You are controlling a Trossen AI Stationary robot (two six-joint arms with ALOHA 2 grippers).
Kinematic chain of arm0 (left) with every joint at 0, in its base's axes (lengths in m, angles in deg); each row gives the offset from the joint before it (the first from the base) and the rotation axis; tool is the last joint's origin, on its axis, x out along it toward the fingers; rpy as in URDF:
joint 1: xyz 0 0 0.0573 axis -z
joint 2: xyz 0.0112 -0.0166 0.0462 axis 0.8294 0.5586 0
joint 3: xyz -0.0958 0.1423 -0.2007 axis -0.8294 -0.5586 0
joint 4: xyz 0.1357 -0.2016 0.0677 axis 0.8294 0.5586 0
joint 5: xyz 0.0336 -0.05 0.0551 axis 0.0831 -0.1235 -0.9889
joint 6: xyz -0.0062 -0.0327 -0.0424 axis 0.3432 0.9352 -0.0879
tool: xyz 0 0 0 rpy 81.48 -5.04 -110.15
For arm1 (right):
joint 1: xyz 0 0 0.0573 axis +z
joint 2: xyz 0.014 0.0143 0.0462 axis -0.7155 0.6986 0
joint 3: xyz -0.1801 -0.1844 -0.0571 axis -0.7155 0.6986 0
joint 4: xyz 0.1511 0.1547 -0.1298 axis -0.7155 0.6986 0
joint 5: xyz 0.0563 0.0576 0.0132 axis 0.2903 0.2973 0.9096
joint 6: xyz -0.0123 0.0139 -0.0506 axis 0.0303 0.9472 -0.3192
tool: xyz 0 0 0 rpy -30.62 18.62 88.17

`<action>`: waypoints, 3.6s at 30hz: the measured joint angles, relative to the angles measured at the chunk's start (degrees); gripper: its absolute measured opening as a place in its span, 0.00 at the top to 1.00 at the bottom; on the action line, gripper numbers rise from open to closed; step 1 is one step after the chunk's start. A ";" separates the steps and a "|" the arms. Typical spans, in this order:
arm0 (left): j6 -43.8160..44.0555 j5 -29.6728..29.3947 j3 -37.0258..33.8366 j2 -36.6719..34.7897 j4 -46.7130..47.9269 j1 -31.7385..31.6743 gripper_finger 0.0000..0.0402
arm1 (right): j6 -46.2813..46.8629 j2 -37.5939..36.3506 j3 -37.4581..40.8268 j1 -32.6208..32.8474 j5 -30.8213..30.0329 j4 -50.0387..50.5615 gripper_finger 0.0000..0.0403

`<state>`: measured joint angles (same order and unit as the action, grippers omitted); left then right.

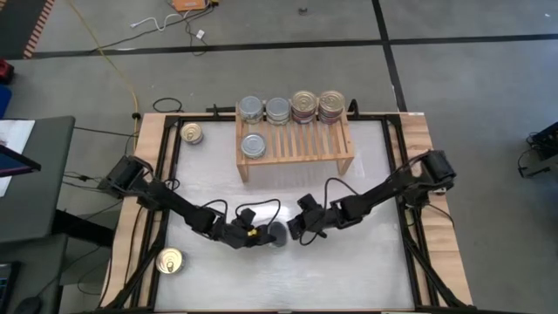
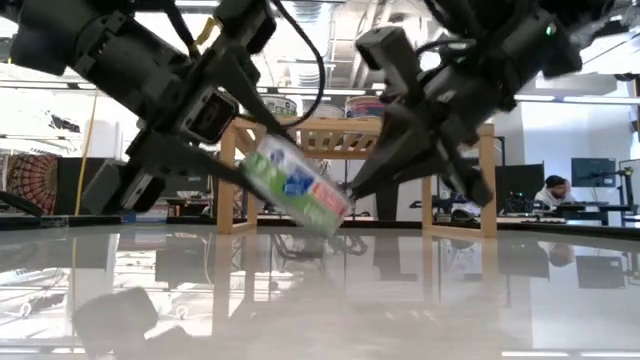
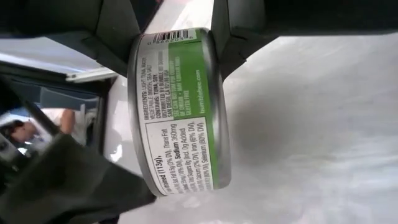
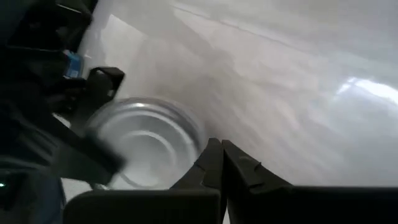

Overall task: Stack canned seafood by type on shelf
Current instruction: Stack the green tuna can on top of the green tuna can on the shelf

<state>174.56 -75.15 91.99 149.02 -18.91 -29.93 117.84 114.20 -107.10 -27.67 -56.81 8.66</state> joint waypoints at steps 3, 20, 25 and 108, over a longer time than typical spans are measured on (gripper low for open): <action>-1.05 -0.15 -0.95 -2.06 -0.27 -0.04 0.64 | -0.80 -4.14 0.00 -0.02 0.00 6.88 0.94; -15.45 0.31 -5.35 -26.92 4.62 -3.41 0.64 | -2.46 -18.55 0.00 4.57 -5.81 24.77 0.94; -17.94 -2.29 -5.36 -33.12 4.45 -3.41 0.64 | -2.44 -18.06 0.00 5.29 -5.84 24.75 0.94; -28.73 29.46 1.46 -37.63 26.69 -47.60 0.52 | -3.91 -18.02 0.02 1.12 -10.03 26.24 0.94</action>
<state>145.83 -45.68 93.44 111.39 7.78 -77.53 113.93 96.19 -107.08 -26.55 -66.84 34.91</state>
